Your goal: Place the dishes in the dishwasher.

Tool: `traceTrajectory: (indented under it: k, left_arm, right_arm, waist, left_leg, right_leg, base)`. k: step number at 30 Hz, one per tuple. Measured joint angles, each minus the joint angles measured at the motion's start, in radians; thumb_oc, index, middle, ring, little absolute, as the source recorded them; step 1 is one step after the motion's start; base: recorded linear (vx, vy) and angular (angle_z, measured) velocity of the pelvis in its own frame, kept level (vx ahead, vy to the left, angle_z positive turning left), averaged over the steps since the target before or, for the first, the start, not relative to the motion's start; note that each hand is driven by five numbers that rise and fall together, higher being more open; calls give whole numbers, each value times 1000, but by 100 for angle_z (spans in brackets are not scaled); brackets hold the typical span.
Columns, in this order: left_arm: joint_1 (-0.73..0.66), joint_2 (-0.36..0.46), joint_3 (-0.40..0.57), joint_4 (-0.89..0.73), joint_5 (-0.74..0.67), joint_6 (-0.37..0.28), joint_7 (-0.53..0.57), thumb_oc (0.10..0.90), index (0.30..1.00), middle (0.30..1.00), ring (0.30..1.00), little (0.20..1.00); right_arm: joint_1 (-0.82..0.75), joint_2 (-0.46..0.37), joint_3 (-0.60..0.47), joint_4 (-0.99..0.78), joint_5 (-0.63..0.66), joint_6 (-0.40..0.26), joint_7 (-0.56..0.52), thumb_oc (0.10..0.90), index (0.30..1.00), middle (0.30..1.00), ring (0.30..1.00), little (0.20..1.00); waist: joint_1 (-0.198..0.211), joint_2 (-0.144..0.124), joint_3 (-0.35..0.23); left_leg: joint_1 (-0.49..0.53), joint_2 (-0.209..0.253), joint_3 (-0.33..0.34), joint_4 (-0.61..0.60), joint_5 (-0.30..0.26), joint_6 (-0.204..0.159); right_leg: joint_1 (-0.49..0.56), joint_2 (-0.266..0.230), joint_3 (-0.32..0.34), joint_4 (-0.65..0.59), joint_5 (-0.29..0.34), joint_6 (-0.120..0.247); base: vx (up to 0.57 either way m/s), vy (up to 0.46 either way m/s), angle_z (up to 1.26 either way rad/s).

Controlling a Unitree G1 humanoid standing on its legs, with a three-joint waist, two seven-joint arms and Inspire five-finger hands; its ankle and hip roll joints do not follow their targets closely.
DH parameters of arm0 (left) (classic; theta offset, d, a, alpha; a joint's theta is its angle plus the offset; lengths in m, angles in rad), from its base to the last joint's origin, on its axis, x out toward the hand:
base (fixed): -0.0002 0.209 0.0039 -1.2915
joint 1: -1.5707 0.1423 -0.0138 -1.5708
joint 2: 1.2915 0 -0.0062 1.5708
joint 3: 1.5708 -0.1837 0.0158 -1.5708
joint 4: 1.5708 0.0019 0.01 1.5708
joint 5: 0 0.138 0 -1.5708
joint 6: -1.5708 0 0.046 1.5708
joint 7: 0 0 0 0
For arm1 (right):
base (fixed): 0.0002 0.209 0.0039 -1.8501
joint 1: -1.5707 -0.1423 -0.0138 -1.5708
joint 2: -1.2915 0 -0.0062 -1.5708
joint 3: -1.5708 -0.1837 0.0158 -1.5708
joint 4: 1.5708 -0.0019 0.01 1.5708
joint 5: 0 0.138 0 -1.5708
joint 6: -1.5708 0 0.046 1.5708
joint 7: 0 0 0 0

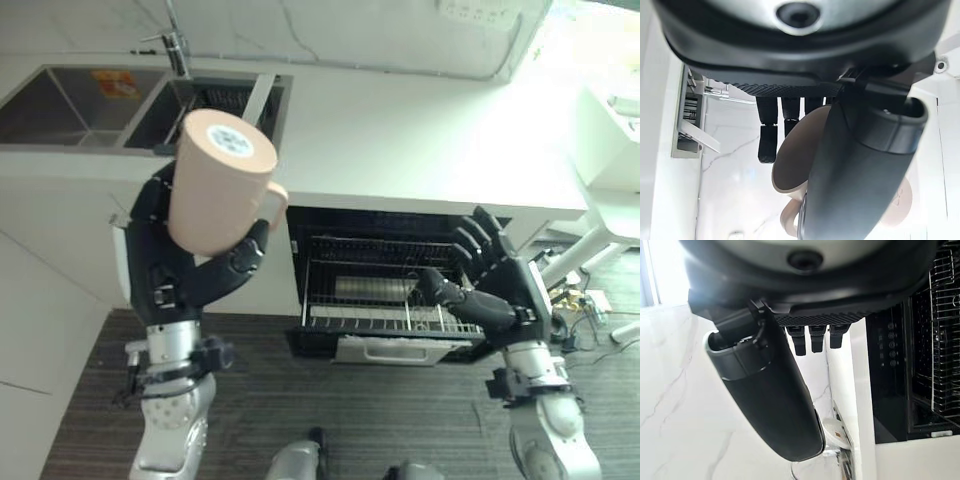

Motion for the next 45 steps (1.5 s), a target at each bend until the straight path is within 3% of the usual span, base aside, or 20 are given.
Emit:
traceTrajectory:
  k: [1, 2, 4, 6, 8, 10, 11, 12, 13, 14, 15, 18, 20, 22, 26, 28, 30, 32, 35, 45]
  left_arm:
    - [-8, 7, 2, 12, 0, 7, 16, 400, 300, 300, 300, 300]
    - [-24, 14, 1, 23, 4, 11, 16, 400, 300, 300, 300, 300]
    - [-42, 16, -12, 29, 4, 20, 20, 400, 300, 300, 300, 300]
    - [-48, 9, -35, 48, 16, 24, 41, 400, 300, 300, 300, 300]
    - [-44, 13, -45, 47, 22, 26, 48, 400, 300, 300, 300, 300]
    - [-41, 27, -46, 33, 22, 35, 62, 400, 300, 300, 300, 300]
    - [-40, 32, -46, 4, 23, 44, 72, 400, 300, 300, 300, 300]
    - [-41, 28, -50, -5, 25, 45, 76, 400, 300, 300, 300, 300]
    - [-42, 31, -54, -9, 37, 51, 82, 400, 300, 300, 300, 300]
    - [-45, 33, -70, -7, 42, 74, 80, 400, 300, 300, 300, 300]
    - [-43, 32, -71, -4, 41, 74, 74, 400, 300, 300, 300, 300]
    - [-38, 24, -85, -1, 41, 74, 58, 400, 300, 300, 300, 300]
    - [-34, 25, -124, 14, 41, 76, 29, 400, 300, 300, 300, 300]
    - [-35, 25, -153, 39, 43, 77, -30, 400, 300, 300, 300, 300]
    - [-77, 26, -187, 126, 53, 75, -71, 400, 300, 300, 300, 300]
    - [-84, 27, -192, 159, 63, 76, -82, 400, 300, 300, 300, 300]
    - [-108, 32, -213, 209, 76, 79, -81, 400, 300, 300, 300, 300]
    - [-115, 35, -217, 243, 89, 85, -91, 400, 300, 300, 300, 300]
    - [-120, 35, -233, 252, 91, 86, -99, 400, 300, 300, 300, 300]
    - [-148, 36, -330, 257, 91, 86, -146, 400, 300, 300, 300, 300]
  right_arm:
    - [-4, -2, 15, 0, 0, 5, 4, 800, 900, 900, 900, 900]
    - [1, -7, 18, -3, 1, 7, 6, 800, 900, 900, 900, 900]
    - [30, -16, 10, -3, 12, 7, 7, 800, 900, 900, 900, 900]
    - [54, -16, -1, 2, 34, 7, 6, 800, 900, 900, 900, 900]
    - [55, -14, 6, 1, 40, 7, 7, 800, 900, 900, 900, 900]
    - [37, -16, 19, -1, 40, 16, 10, 800, 900, 900, 900, 900]
    - [0, -16, 40, -1, 40, 19, 13, 800, 900, 900, 900, 900]
    - [-18, -18, 43, 0, 40, 20, 15, 800, 900, 900, 900, 900]
    - [-54, -27, 50, 1, 40, 40, 9, 800, 900, 900, 900, 900]
    - [-91, -82, 50, 2, 42, 60, 0, 800, 900, 900, 900, 900]
    - [-95, -97, 41, 2, 46, 59, 3, 800, 900, 900, 900, 900]
    - [-92, -148, 29, 15, 53, 66, 8, 800, 900, 900, 900, 900]
    - [-83, -146, 8, 38, 60, 72, 16, 800, 900, 900, 900, 900]
    - [-77, -134, -2, 46, 88, 97, 25, 800, 900, 900, 900, 900]
    - [-98, -118, 40, 53, 155, 143, 82, 800, 900, 900, 900, 900]
    - [-95, -110, 44, 54, 180, 155, 102, 800, 900, 900, 900, 900]
    - [-106, -92, 47, 83, 233, 163, 110, 800, 900, 900, 900, 900]
    - [-130, -71, 73, 91, 254, 179, 131, 800, 900, 900, 900, 900]
    - [-139, -55, 90, 91, 277, 188, 140, 800, 900, 900, 900, 900]
    - [-203, -35, 138, 145, 355, 194, 143, 800, 900, 900, 900, 900]
  waist:
    - [-4, 8, 1]
    - [-12, 3, 1]
    - [-48, -15, 3]
    - [-89, -15, 6]
    - [-85, -25, 10]
    - [-82, -36, 15]
    - [-65, -48, 13]
    - [-57, -46, 15]
    - [-60, -40, 15]
    - [-65, -39, 15]
    - [-68, -35, 14]
    - [-68, -32, 14]
    - [-68, -26, 14]
    - [-97, -5, 9]
    - [-108, 17, 5]
    - [-117, 19, 5]
    - [-113, 20, 3]
    - [-112, 25, -7]
    - [-112, 27, -25]
    - [-110, 26, -50]
  left_leg:
    - [6, 2, 1, -34, 32, -33]
    - [4, -4, 2, -35, 43, -30]
    - [-10, -32, -4, -7, 33, -21]
    - [-29, -54, -55, 31, 11, -20]
    - [-40, -54, -59, 57, 5, -12]
    - [-42, -35, -61, 80, -3, -24]
    - [-40, -6, -60, 84, -5, -50]
    - [-39, 13, -61, 86, -4, -66]
    - [-35, 42, -79, 78, 3, -94]
    - [28, 93, -102, -17, 52, -135]
    - [49, 118, -106, -60, 76, -148]
    - [85, 164, -108, -114, 104, -118]
    - [72, 152, -66, -83, 117, -115]
    - [52, 133, -7, -46, 103, -133]
    - [75, 127, -68, -62, 65, -150]
    - [87, 126, -58, -60, 60, -183]
    - [99, 121, -54, -48, 52, -191]
    - [94, 103, -40, -23, 34, -171]
    - [84, 91, -41, -10, 25, -154]
    - [90, 75, -30, 6, 15, -140]
  right_leg:
    - [10, -17, -72, -188, -3, -28]
    - [13, -34, -80, -338, 23, -20]
    - [-4, -88, -13, -435, 73, -19]
    - [-32, -104, 133, -402, 142, 31]
    - [-43, -113, 181, -416, 179, 32]
    - [-28, -116, 120, -420, 181, 24]
    - [-4, -104, 36, -435, 185, 17]
    - [7, -95, 12, -449, 210, 23]
    - [14, -54, 3, -451, 229, 13]
    - [41, 8, -6, -440, 220, -32]
    - [43, 33, -12, -421, 191, -60]
    - [2, 66, -47, -288, 83, -129]
    - [6, 62, -71, -273, 64, -141]
    - [19, 58, -113, -276, 62, -152]
    - [25, 89, -110, -282, 61, -161]
    - [33, 87, -100, -284, 62, -162]
    - [53, 83, -96, -292, 65, -156]
    - [59, 60, -89, -310, 79, -129]
    - [61, 50, -86, -320, 91, -120]
    - [79, 35, -80, -345, 107, -100]
  base:
    - [0, -354, -39]
    - [-13, -344, -4]
    - [57, -397, 35]
    - [96, -404, 63]
    - [89, -476, 34]
    - [69, -468, -2]
    - [107, -499, -19]
    - [118, -480, -27]
    - [122, -583, -3]
    - [94, -519, 11]
    - [89, -539, 21]
    - [52, -198, 20]
    - [64, -18, 34]
    - [39, 62, 46]
    - [53, 79, -4]
    - [104, 89, -12]
    - [64, 80, -4]
    - [90, 106, -1]
    - [51, 46, 3]
    - [35, 18, -1]
